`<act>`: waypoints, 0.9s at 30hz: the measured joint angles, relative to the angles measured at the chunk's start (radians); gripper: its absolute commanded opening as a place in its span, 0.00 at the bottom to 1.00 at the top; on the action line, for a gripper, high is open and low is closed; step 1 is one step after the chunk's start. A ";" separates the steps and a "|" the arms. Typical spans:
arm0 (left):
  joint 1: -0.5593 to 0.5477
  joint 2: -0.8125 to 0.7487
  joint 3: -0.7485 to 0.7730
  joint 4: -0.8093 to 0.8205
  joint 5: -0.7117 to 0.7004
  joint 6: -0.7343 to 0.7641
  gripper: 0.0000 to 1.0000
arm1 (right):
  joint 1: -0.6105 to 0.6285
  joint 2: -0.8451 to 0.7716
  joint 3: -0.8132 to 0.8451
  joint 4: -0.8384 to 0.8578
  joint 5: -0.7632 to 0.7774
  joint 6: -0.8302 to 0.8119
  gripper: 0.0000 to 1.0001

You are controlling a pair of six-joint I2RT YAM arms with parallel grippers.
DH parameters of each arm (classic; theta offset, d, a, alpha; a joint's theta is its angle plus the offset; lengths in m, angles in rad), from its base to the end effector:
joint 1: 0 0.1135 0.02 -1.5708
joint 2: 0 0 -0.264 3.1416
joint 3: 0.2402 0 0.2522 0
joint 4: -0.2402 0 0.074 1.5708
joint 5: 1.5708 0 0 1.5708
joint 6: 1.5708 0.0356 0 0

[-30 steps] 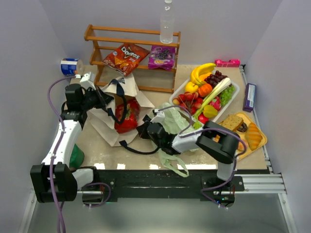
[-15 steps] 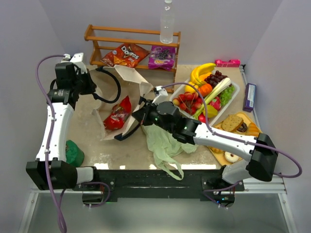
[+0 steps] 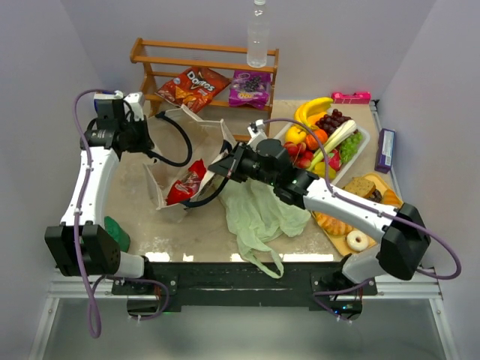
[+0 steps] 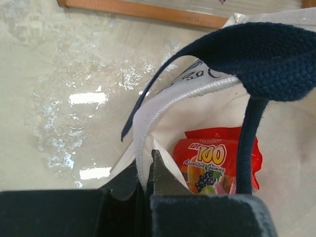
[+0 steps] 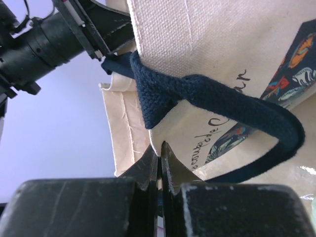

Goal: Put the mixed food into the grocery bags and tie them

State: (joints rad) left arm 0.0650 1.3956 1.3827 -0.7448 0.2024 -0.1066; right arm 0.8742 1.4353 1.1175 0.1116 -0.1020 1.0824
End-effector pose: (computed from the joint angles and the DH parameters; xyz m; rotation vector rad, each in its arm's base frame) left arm 0.2986 0.0123 0.3555 -0.0978 2.3211 -0.2564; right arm 0.2172 0.2653 0.3331 0.1278 2.0362 1.4320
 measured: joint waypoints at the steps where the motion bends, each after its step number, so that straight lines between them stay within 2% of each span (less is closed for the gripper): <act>1: 0.000 0.012 -0.007 0.006 0.003 0.000 0.00 | -0.005 0.006 0.000 0.001 -0.005 0.006 0.00; 4: 0.000 0.053 -0.014 0.030 0.023 0.000 0.00 | -0.010 0.032 0.005 0.001 -0.013 0.006 0.01; 5: 0.000 0.068 -0.016 0.040 0.032 0.000 0.00 | -0.013 0.048 0.012 0.000 -0.014 0.004 0.16; 7: 0.000 0.099 -0.019 0.061 0.050 0.000 0.00 | -0.020 0.082 0.033 -0.008 -0.016 -0.013 0.40; 8: 0.000 0.114 -0.019 0.076 0.057 0.000 0.00 | -0.024 0.099 0.050 -0.015 -0.018 -0.029 0.60; 13: 0.000 0.170 -0.015 0.121 0.077 0.007 0.01 | -0.030 0.127 0.180 -0.097 -0.012 -0.162 0.83; 14: 0.000 0.177 -0.014 0.126 0.080 0.011 0.01 | -0.030 0.121 0.211 -0.121 0.002 -0.206 0.86; 17: 0.000 0.188 -0.015 0.144 0.084 0.013 0.01 | -0.040 0.078 0.288 -0.187 0.052 -0.319 0.86; 21: 0.000 0.188 -0.043 0.192 0.111 0.005 0.03 | -0.158 0.061 0.450 -0.275 0.055 -0.433 0.88; 24: 0.001 0.178 -0.095 0.265 0.146 -0.021 0.07 | -0.270 0.140 0.607 -0.331 0.059 -0.508 0.88; 27: 0.002 0.159 -0.143 0.327 0.183 -0.051 0.10 | -0.349 0.291 0.764 -0.389 0.064 -0.575 0.89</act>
State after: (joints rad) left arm 0.0666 1.5551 1.2392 -0.4183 0.3859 -0.1581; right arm 0.5251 1.7267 1.8820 -0.2771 -0.0383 0.5079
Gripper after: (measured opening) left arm 0.069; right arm 0.881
